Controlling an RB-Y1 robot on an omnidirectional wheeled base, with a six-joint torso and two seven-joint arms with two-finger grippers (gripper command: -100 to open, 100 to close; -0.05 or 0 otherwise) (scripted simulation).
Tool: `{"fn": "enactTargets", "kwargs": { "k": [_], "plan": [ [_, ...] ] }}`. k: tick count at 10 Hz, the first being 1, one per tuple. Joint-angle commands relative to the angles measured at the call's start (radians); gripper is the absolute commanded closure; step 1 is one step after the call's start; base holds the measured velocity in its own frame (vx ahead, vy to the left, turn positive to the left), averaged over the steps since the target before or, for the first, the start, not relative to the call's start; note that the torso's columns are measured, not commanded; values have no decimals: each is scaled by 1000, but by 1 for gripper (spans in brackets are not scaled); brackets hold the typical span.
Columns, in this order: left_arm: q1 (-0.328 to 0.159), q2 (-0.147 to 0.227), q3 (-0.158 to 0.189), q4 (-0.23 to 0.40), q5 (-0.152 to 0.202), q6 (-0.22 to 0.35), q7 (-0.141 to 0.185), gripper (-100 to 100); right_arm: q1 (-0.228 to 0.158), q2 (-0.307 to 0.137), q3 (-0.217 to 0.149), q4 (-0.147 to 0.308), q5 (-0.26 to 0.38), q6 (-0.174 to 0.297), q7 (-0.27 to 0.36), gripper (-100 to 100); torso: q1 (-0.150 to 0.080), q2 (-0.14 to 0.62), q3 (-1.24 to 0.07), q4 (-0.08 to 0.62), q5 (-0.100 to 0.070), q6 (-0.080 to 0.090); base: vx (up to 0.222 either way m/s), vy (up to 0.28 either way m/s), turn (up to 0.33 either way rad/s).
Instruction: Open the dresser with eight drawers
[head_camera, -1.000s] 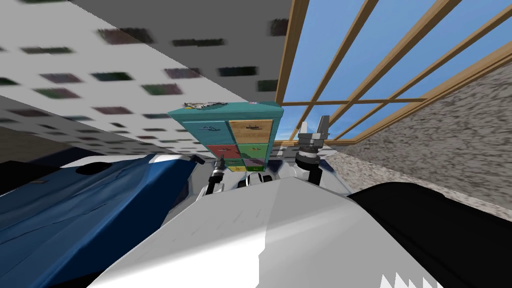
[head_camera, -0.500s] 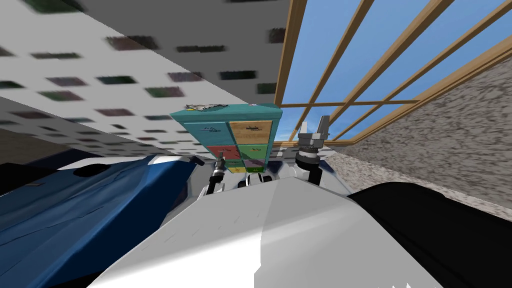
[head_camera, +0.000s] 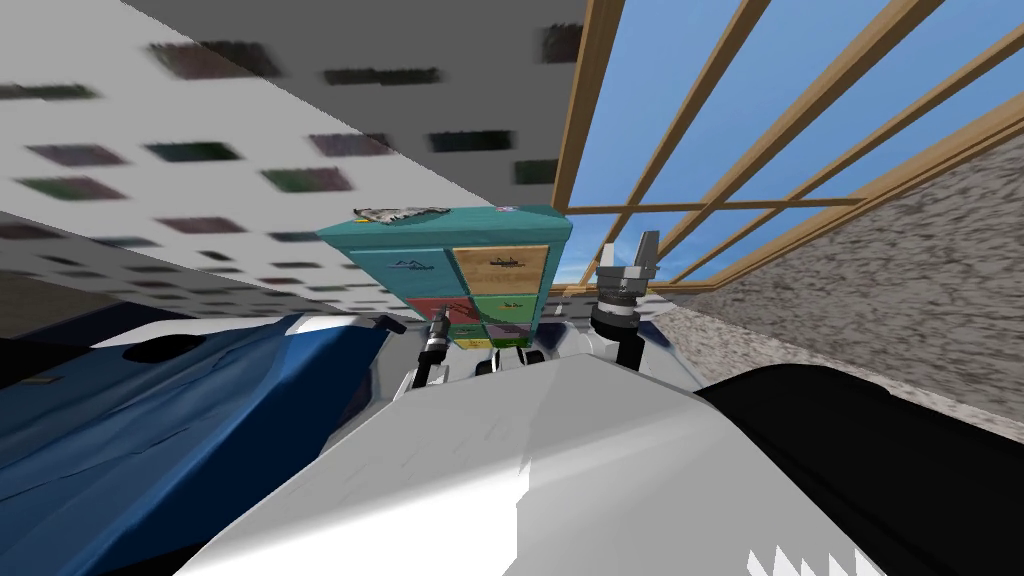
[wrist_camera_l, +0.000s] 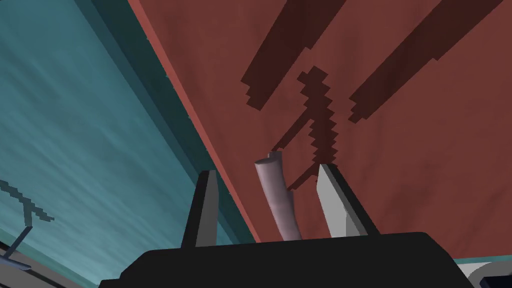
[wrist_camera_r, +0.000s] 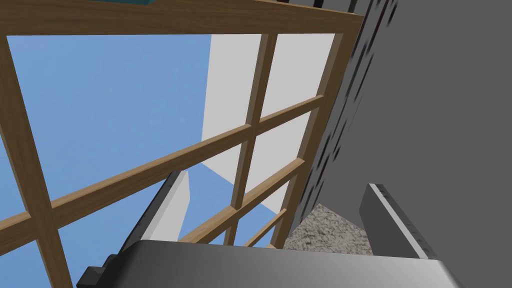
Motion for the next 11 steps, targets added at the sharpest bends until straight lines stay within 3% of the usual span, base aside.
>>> {"fn": "enactTargets", "kwargs": {
  "k": [1,4,5,8,9,10,11],
  "plan": [
    [22,11,-6,-26,1,3,7,100,0,0,0,0,0,0,0,0,0,5,2,2,-1,-1,-186,10,34],
    [37,17,-11,-45,1,5,11,100,0,0,0,0,0,0,0,0,1,-1,-1,0,0,0,-174,28,25],
    [26,13,-3,-33,3,20,9,-100,0,0,0,0,0,0,0,0,-1,-10,-5,-2,0,0,67,-32,-8],
    [22,12,1,-28,4,25,9,-100,0,0,0,0,0,0,0,0,-2,-11,-7,-3,0,0,130,-37,1],
    [21,20,5,-55,7,54,14,-100,0,0,0,0,0,0,0,0,1,-1,-1,0,0,0,87,-30,-25],
    [20,17,4,-40,6,38,12,-100,0,0,0,0,0,0,0,0,1,1,1,1,0,0,56,-18,-5],
    [19,17,4,-42,6,42,13,100,0,0,0,0,0,0,0,0,1,2,1,0,0,0,12,-3,2]
  ]
}}
